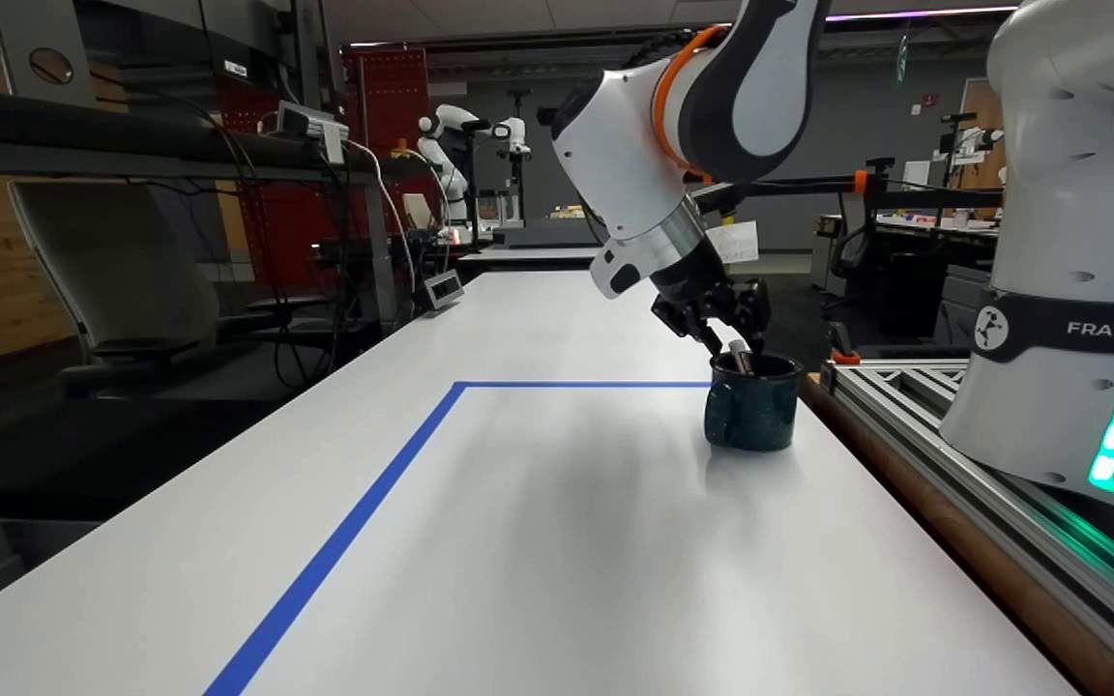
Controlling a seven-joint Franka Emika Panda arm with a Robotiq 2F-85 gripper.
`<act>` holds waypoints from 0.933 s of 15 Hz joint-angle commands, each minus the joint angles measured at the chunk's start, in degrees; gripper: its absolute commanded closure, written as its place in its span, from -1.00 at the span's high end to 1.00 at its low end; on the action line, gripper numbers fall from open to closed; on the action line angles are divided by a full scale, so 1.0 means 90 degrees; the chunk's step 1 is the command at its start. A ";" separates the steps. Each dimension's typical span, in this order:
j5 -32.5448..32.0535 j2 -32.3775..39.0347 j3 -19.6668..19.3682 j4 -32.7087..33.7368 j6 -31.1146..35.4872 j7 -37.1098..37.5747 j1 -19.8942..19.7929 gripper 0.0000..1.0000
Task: Take the marker out of the mug.
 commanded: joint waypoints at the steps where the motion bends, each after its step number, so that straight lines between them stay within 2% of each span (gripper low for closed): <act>1: -0.0008 0.0049 -0.0027 -0.0029 0.0172 0.0070 -0.0029 0.09; 7: -0.0040 -0.0026 -0.0053 -0.0047 0.0159 0.0103 -0.0051 0.13; 14: -0.0025 -0.0202 -0.0017 -0.0057 -0.0122 0.0395 0.0013 0.05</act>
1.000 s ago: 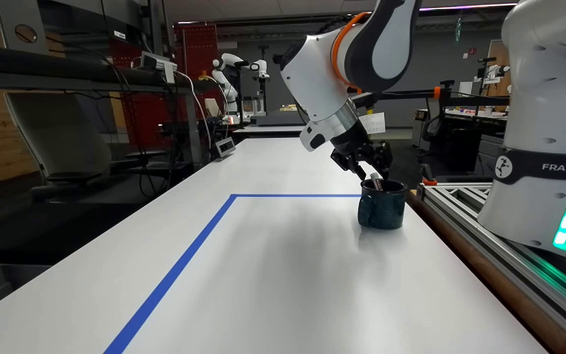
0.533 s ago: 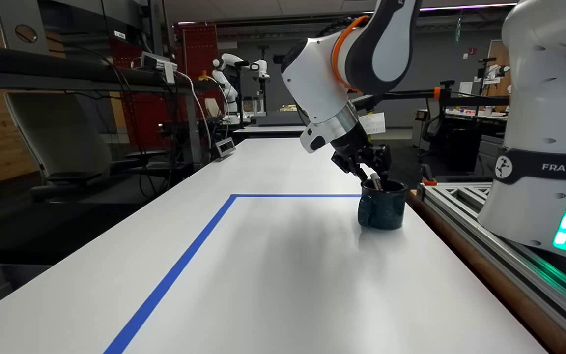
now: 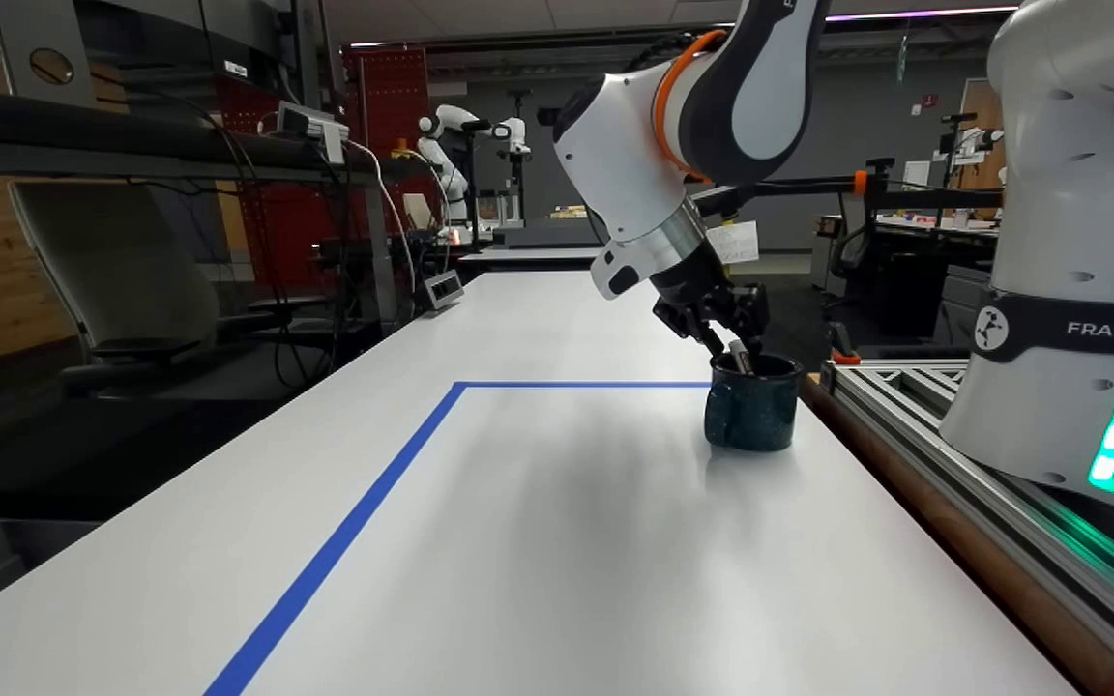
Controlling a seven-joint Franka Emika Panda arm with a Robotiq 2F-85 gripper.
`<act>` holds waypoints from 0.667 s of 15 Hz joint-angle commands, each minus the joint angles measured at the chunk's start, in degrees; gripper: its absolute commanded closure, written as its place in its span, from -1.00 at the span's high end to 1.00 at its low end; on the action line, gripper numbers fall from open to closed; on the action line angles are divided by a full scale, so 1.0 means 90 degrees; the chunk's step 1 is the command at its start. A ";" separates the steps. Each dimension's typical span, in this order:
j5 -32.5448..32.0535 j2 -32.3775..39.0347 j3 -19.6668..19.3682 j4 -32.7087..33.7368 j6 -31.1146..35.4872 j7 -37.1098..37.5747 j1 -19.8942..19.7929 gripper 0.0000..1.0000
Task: Take the marker out of the mug.
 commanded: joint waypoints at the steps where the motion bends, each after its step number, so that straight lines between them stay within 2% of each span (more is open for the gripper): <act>1: -0.0031 -0.0279 0.0025 -0.0063 -0.0236 0.0232 0.0042 0.02; 4: -0.0023 -0.0399 0.0053 -0.0083 -0.0394 0.0360 0.0062 0.10; 6: 0.0001 -0.0405 0.0069 -0.0081 -0.0445 0.0408 0.0069 0.05; 9: 0.0032 -0.0396 0.0094 -0.0081 -0.0495 0.0395 0.0079 -0.14; 10: 0.0036 -0.0374 0.0099 -0.0078 -0.0495 0.0402 0.0081 -0.27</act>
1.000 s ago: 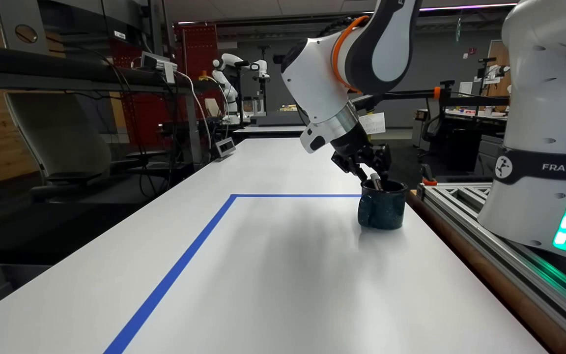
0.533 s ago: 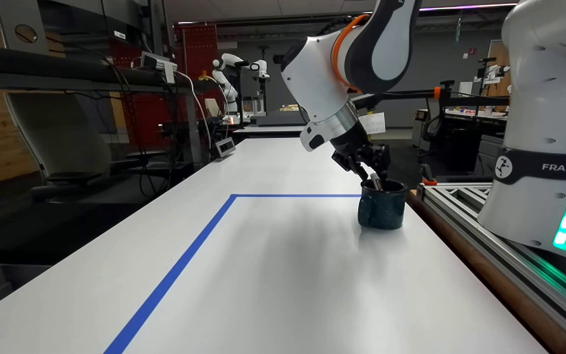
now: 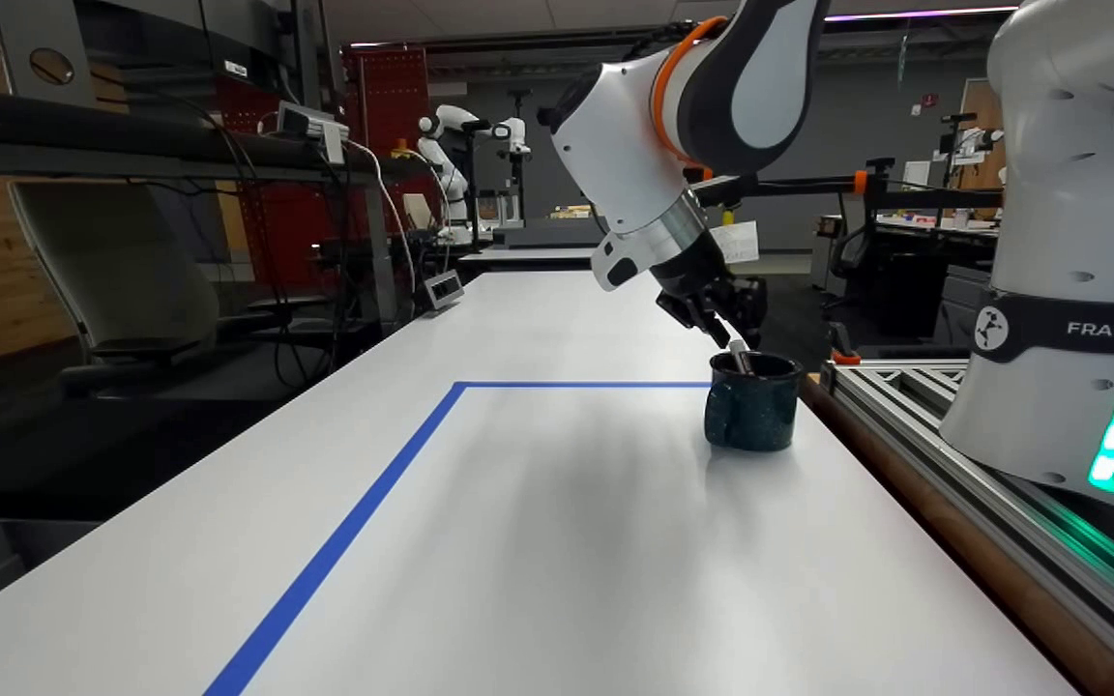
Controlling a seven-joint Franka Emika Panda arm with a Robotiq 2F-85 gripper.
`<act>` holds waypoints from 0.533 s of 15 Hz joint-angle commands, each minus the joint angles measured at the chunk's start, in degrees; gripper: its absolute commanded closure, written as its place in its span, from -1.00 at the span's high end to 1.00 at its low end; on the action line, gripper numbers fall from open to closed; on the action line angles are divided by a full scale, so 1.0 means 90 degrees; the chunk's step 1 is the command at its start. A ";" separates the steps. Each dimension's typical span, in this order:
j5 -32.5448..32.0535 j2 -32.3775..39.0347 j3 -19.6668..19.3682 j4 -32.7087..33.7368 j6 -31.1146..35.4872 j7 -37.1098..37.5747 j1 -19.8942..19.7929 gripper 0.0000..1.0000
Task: Take the marker out of the mug.
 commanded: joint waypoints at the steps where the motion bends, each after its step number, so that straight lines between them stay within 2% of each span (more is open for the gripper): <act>1: 0.0047 -0.0162 0.0042 -0.0067 -0.0180 0.0079 0.0068 -0.18; 4: 0.0056 -0.0117 0.0056 -0.0052 -0.0168 0.0065 0.0066 -0.17; 7: 0.0075 -0.0076 0.0063 -0.0046 -0.0118 0.0022 0.0058 -0.02; 8: 0.0076 -0.0061 0.0064 -0.0045 -0.0099 0.0021 0.0057 -0.06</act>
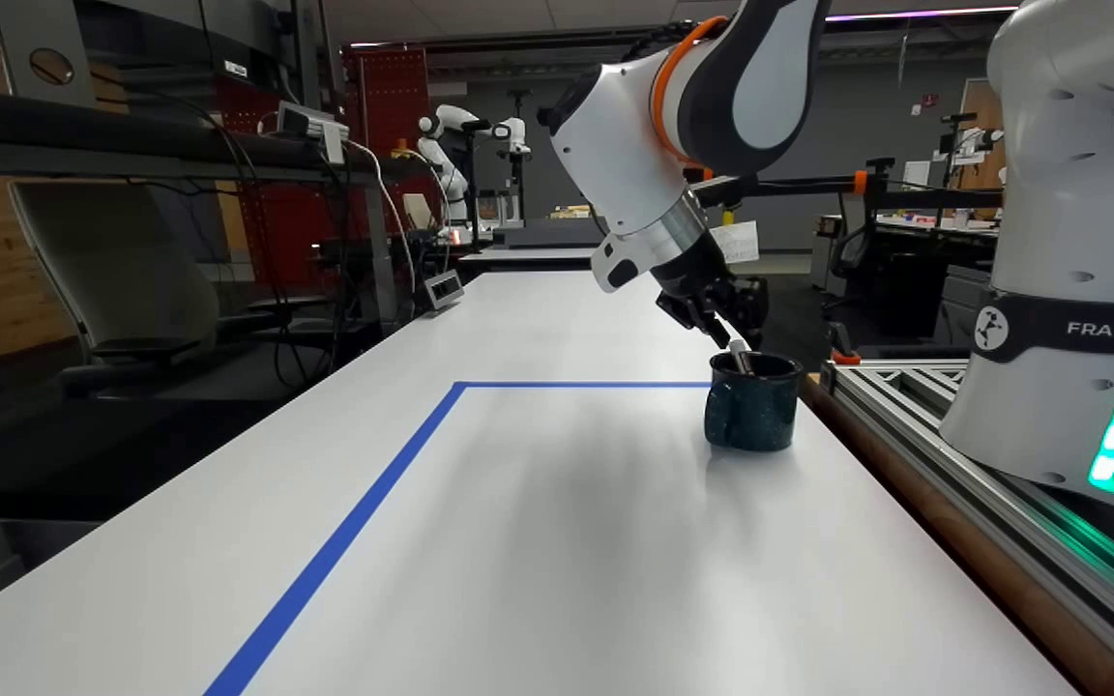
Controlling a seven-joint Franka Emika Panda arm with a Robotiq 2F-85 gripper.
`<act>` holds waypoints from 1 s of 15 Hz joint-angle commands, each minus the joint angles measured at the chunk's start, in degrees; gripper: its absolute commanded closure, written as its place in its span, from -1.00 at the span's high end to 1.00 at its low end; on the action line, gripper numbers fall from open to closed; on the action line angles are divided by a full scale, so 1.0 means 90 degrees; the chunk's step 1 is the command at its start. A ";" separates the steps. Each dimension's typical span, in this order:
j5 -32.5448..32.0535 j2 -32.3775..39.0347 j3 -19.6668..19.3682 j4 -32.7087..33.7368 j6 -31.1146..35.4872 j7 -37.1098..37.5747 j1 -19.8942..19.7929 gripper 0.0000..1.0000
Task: Take the marker out of the mug.
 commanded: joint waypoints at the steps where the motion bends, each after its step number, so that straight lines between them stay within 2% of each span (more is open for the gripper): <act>1: 0.0085 -0.0061 0.0012 -0.0038 -0.0058 0.0004 0.0052 -0.05; 6: 0.0124 0.0011 0.0002 -0.0025 0.0018 -0.0052 0.0030 -0.15; 11: 0.0107 0.0072 -0.0011 -0.0033 0.0084 -0.0074 0.0010 -0.11; 13: 0.0114 0.0053 -0.0011 -0.0040 0.0087 -0.0087 0.0010 -0.29; 15: 0.0101 0.0010 -0.0011 -0.0072 0.0080 -0.0084 0.0011 -0.60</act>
